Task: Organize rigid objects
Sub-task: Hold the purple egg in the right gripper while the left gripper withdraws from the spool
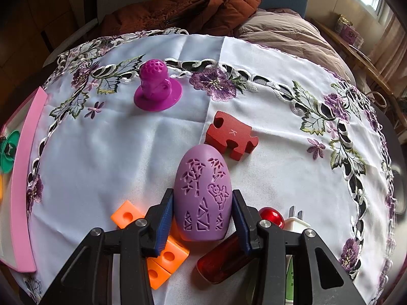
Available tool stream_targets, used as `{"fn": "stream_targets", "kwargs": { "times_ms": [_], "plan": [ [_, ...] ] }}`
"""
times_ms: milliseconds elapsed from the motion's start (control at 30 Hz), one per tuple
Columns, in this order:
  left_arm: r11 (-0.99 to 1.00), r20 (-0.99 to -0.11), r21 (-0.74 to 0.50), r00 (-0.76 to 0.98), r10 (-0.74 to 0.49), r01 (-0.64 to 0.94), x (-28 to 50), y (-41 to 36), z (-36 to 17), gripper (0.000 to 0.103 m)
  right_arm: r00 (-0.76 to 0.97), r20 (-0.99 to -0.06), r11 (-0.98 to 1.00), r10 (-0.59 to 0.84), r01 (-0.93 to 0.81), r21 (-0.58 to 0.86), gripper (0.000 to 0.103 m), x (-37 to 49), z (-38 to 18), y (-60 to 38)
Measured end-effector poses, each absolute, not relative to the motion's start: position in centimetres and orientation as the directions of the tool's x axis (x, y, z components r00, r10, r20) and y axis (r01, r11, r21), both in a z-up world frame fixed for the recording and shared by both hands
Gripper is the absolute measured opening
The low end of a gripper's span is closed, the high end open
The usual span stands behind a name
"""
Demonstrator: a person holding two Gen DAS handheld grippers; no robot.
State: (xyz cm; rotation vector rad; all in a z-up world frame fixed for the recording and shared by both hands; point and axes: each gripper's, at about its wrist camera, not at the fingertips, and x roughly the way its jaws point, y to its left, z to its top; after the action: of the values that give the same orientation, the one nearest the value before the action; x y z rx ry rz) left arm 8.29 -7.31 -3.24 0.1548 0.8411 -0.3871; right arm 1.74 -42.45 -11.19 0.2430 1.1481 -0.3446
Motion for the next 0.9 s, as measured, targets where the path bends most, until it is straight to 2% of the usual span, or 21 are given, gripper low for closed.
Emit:
{"fn": "stream_targets", "kwargs": {
  "times_ms": [900],
  "plan": [
    [0.919, -0.758, -0.037, 0.588, -0.282, 0.393, 5.0, -6.9, -3.3, 0.074, 0.370, -0.919, 0.918, -0.137, 0.397, 0.023, 0.047, 1.6, -11.3, -42.7]
  ]
}}
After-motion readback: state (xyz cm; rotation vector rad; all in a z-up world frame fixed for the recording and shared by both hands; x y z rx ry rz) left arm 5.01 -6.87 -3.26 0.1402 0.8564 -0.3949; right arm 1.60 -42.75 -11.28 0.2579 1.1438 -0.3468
